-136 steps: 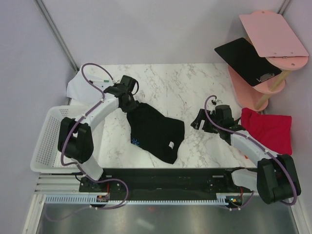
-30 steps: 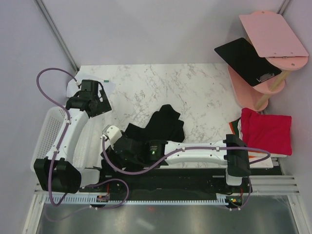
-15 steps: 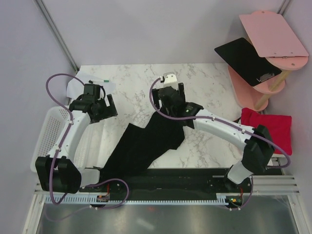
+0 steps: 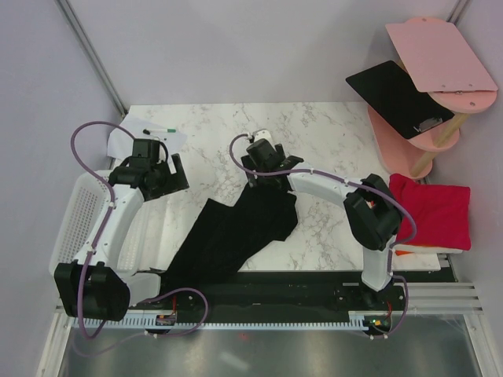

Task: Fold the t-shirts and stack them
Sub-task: Flatten out the tshirt

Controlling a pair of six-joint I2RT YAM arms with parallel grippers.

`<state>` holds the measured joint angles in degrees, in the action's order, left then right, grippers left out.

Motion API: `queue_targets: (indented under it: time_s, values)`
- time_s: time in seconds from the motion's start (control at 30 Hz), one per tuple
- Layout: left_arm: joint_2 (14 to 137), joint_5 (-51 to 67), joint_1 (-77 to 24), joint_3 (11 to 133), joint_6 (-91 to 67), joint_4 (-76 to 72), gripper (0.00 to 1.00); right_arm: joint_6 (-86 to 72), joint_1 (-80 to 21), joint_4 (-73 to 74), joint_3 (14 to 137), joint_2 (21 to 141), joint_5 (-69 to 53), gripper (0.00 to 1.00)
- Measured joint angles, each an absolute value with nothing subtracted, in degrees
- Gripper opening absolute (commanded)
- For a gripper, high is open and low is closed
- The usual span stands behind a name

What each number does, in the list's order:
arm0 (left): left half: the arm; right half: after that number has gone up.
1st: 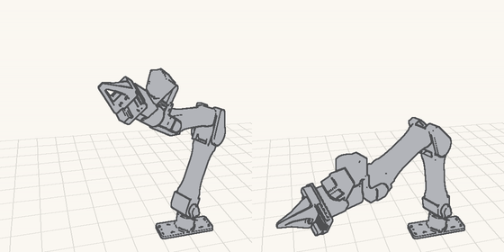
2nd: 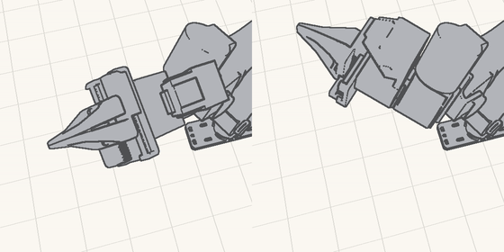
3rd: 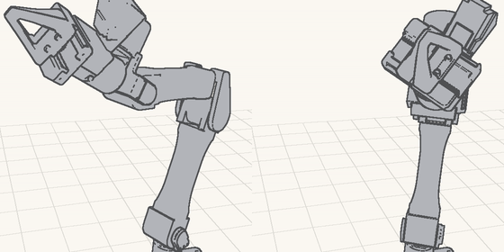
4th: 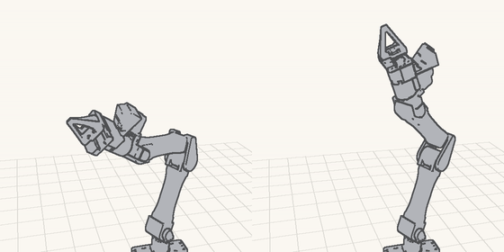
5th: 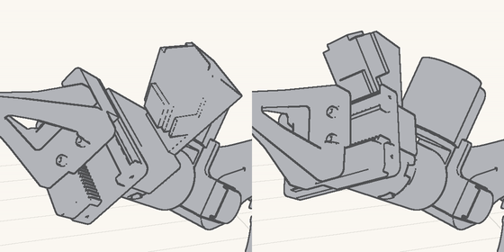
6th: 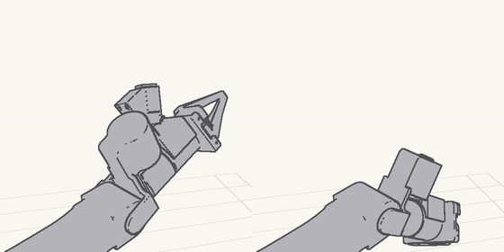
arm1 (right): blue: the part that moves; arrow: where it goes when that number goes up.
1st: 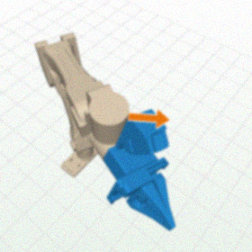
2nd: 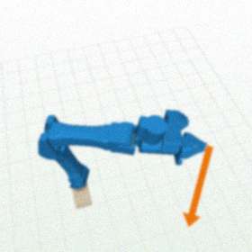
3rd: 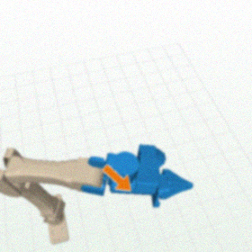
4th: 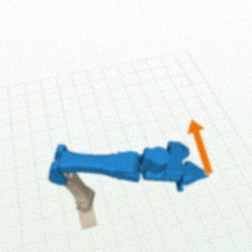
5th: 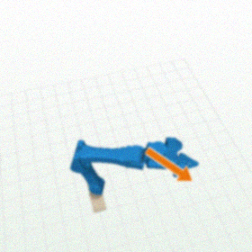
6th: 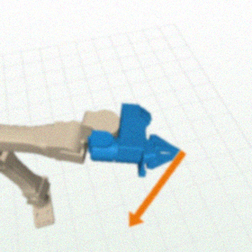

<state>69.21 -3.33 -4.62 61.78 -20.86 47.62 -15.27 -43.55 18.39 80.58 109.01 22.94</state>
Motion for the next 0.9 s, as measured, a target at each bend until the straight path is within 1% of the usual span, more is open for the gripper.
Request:
queue_targets:
  time_s: [0.17, 0.2, 0.23, 0.27, 0.3, 0.33, 0.37, 0.4, 0.53, 0.73, 0.9]
  values:
    - [69.45, -3.33, -4.62, 61.34, -20.73, 47.64, 1.00, -15.29, -43.66, 20.23, 85.56, 114.02, 18.44, 0.88]
    - [69.54, -3.36, -4.62, 61.32, -20.69, 47.64, 1.00, -15.25, -43.66, 20.69, 86.15, 115.07, 17.54, 0.85]
    - [69.65, -3.36, -4.62, 61.32, -20.62, 47.62, 1.00, -15.22, -43.64, 21.47, 86.80, 116.18, 16.78, 0.75]
    - [69.73, -3.42, -4.62, 61.32, -20.58, 47.64, 1.00, -15.18, -43.64, 22.26, 87.66, 117.36, 16.10, 0.70]
    - [69.82, -3.46, -4.62, 61.30, -20.49, 47.64, 1.00, -15.14, -43.62, 23.33, 88.79, 118.72, 15.49, 0.59]
    - [69.84, -3.49, -4.62, 61.30, -20.47, 47.64, 1.00, -14.83, -43.57, 23.94, 89.56, 119.68, 14.90, 0.30]
    - [69.84, -3.55, -4.62, 61.30, -20.43, 47.64, 1.00, -14.79, -43.46, 25.10, 90.83, 120.99, 14.09, 0.12]
    - [69.84, -3.81, -4.62, 61.30, -20.40, 47.64, 1.00, -14.79, -43.35, 26.41, 92.27, 122.21, 13.15, 0.01]
    - [69.93, -4.32, -4.62, 61.30, -20.27, 47.62, 1.00, -15.25, -42.81, 29.26, 94.91, 124.14, 11.29, 0.00]
    - [70.13, -4.40, -4.62, 61.23, -20.23, 47.62, 1.00, -15.27, -41.28, 31.42, 97.71, 124.16, 13.34, 0.00]
    - [70.35, -4.38, -4.62, 60.71, -20.23, 47.62, 1.00, -15.44, -36.25, 32.64, 106.67, 124.44, 15.66, 0.00]
